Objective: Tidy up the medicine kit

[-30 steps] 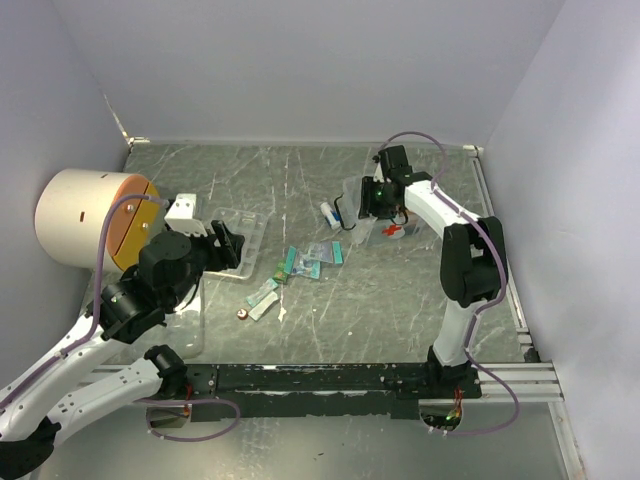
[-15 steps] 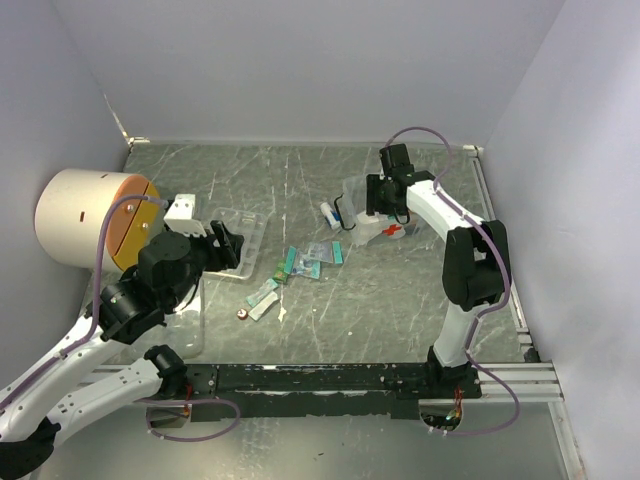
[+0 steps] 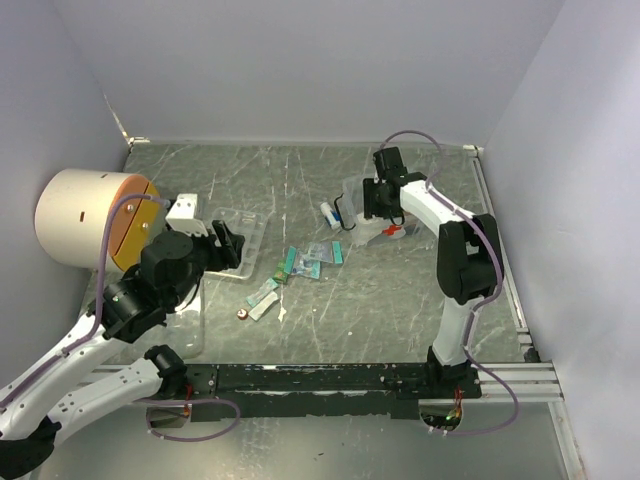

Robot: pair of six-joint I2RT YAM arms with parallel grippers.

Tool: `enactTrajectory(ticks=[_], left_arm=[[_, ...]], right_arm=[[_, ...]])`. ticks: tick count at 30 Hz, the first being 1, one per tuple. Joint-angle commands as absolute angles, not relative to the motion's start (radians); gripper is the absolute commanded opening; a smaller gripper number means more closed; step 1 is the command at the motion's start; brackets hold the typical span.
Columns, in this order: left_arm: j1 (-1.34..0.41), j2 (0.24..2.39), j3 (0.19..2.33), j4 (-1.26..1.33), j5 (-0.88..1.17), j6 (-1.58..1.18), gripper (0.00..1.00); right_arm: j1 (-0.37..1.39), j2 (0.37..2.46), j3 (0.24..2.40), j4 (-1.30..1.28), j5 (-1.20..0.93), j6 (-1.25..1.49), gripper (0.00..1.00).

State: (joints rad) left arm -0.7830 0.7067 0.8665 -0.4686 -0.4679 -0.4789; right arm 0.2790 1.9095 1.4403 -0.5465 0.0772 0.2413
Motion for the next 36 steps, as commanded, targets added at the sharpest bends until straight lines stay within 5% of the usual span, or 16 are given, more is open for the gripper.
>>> enactTrajectory(ticks=[1, 15, 36], left_arm=[[-0.791, 0.709, 0.859, -0.451, -0.480, -0.482, 0.76], [-0.791, 0.703, 0.855, -0.451, -0.476, -0.485, 0.76], [-0.790, 0.708, 0.860, -0.460, -0.482, -0.484, 0.75]], right_arm=[[0.285, 1.957, 1.460, -0.503, 0.038, 0.215, 0.49], [0.288, 1.996, 1.469, -0.644, 0.008, 0.204, 0.33], [0.288, 2.113, 1.577, -0.617, 0.024, 0.156, 0.47]])
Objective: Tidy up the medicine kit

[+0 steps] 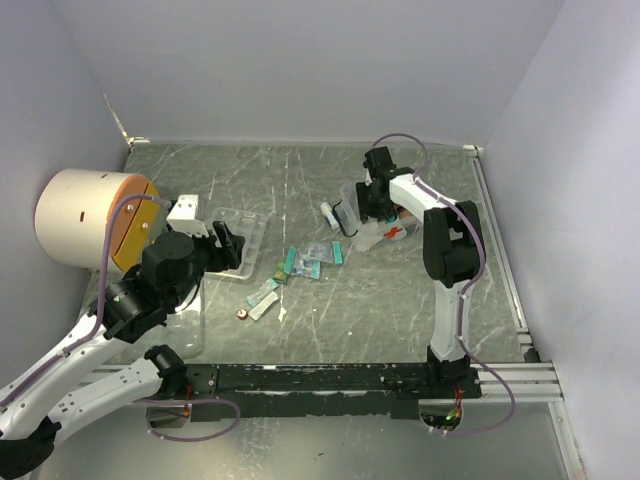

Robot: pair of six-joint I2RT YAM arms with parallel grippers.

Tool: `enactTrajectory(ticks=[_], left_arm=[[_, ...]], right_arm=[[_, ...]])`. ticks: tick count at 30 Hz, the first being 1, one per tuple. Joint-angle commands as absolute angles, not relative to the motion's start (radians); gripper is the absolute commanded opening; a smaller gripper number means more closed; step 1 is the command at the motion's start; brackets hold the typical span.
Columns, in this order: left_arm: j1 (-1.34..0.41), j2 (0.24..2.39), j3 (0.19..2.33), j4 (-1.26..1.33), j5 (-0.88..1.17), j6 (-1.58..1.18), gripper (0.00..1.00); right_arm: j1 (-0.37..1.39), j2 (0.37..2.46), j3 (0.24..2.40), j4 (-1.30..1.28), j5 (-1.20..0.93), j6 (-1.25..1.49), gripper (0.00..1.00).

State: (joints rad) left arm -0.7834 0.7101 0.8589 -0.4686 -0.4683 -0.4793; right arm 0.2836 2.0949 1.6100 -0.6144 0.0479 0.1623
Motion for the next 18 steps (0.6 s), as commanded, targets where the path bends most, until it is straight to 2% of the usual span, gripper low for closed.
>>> enactTrajectory(ticks=[1, 8, 12, 18], left_arm=[[-0.790, 0.709, 0.859, -0.460, -0.483, -0.485, 0.75], [-0.791, 0.700, 0.847, -0.449, -0.479, -0.488, 0.76], [-0.790, 0.699, 0.850, -0.454, -0.479, -0.488, 0.75], [-0.791, 0.691, 0.850, -0.455, -0.480, -0.489, 0.76]], right_arm=[[0.288, 2.108, 1.564, -0.616, 0.016, 0.165, 0.47], [0.278, 2.027, 1.438, -0.543, -0.082, 0.284, 0.45], [0.267, 1.978, 1.429, -0.523, -0.116, 0.348, 0.48], [0.270, 1.957, 1.523, -0.601, 0.000, 0.310, 0.50]])
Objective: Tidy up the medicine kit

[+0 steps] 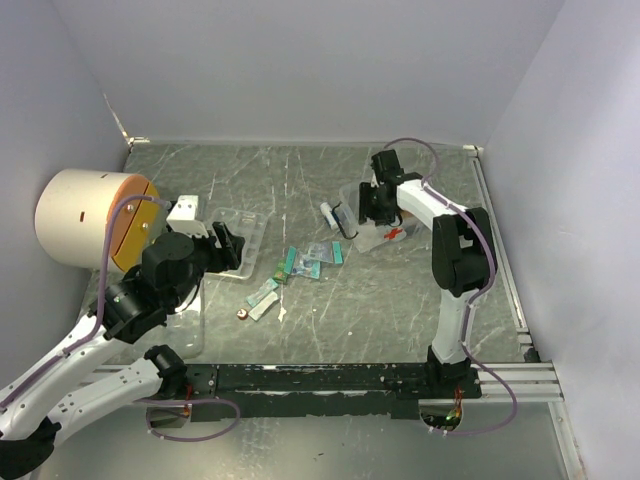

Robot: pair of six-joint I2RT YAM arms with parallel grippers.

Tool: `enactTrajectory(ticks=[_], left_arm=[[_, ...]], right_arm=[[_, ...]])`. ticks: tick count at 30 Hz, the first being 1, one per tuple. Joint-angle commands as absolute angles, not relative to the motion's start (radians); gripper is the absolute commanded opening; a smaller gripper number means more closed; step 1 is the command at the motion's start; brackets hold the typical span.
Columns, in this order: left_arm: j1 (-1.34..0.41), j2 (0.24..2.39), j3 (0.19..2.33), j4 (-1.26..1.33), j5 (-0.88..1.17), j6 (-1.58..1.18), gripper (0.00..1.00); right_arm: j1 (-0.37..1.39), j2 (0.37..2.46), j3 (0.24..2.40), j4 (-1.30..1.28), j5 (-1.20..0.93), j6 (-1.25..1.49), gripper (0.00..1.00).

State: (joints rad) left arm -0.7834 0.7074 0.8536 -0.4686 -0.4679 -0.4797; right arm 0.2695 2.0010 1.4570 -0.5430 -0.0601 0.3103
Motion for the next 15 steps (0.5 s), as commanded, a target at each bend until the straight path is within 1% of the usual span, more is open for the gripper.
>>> enactTrajectory(ticks=[1, 8, 11, 15], left_arm=[[-0.791, 0.691, 0.849, -0.454, -0.480, -0.490, 0.76], [-0.791, 0.692, 0.849, -0.453, -0.476, -0.489, 0.76], [-0.790, 0.697, 0.849, -0.456, -0.477, -0.490, 0.75], [-0.791, 0.697, 0.847, -0.453, -0.478, -0.490, 0.76]], right_arm=[[0.271, 1.954, 1.526, -0.618, 0.016, 0.298, 0.50], [0.281, 1.912, 1.472, -0.636, 0.072, 0.268, 0.51], [0.289, 1.925, 1.465, -0.651, 0.094, 0.254, 0.54], [0.293, 1.955, 1.464, -0.647, 0.080, 0.241, 0.53]])
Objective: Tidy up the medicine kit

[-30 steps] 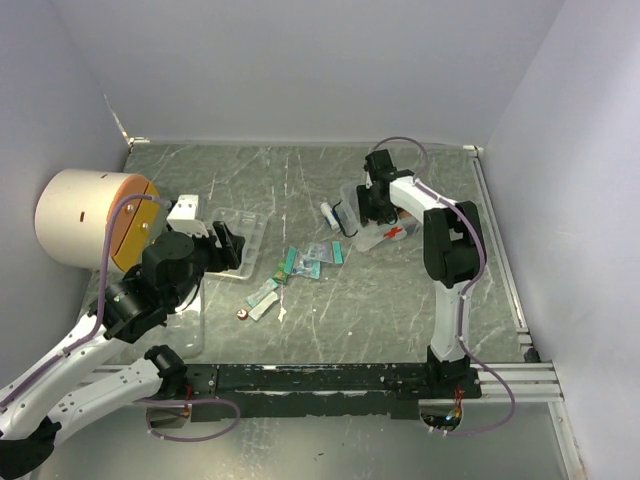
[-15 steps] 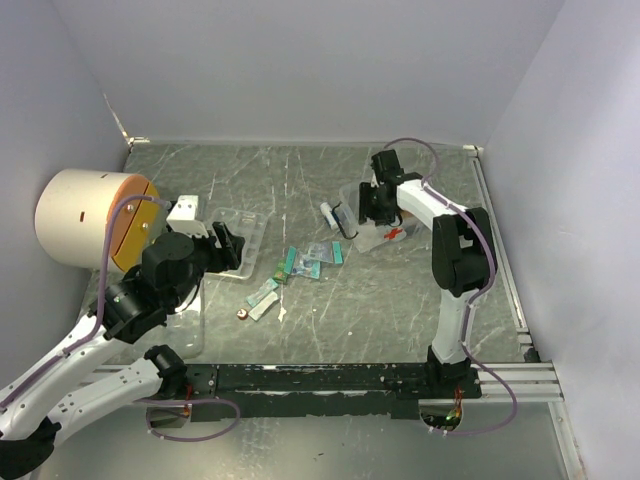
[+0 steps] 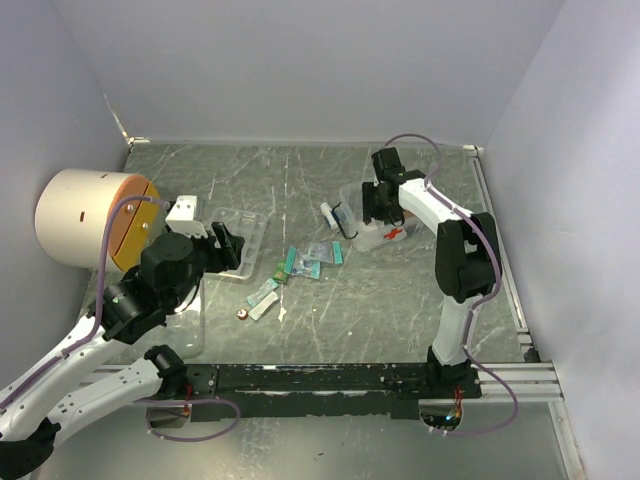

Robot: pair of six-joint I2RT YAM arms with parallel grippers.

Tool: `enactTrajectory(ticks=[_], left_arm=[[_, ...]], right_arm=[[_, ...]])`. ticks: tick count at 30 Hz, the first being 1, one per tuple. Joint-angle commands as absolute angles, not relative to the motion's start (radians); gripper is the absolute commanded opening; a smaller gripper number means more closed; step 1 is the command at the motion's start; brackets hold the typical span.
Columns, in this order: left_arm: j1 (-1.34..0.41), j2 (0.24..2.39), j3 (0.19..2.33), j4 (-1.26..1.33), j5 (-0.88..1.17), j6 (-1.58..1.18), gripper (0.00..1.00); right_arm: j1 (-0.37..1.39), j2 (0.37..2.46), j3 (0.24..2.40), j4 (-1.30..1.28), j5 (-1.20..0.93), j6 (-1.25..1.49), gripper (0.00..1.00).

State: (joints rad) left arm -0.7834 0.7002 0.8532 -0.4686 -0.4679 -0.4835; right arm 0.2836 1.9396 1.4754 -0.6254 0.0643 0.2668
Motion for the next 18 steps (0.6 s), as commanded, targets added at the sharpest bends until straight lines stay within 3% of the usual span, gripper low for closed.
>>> enactTrajectory(ticks=[1, 8, 18], left_arm=[[-0.791, 0.698, 0.848, -0.454, -0.478, -0.491, 0.76], [-0.791, 0.708, 0.852, -0.455, -0.475, -0.487, 0.76], [-0.791, 0.800, 0.874, -0.460, -0.391, -0.487, 0.79]], right_arm=[[0.294, 1.961, 1.466, -0.645, 0.074, 0.238, 0.53], [0.305, 1.943, 1.493, -0.644, 0.096, 0.235, 0.47], [0.394, 1.632, 1.403, -0.595, 0.205, 0.276, 0.48]])
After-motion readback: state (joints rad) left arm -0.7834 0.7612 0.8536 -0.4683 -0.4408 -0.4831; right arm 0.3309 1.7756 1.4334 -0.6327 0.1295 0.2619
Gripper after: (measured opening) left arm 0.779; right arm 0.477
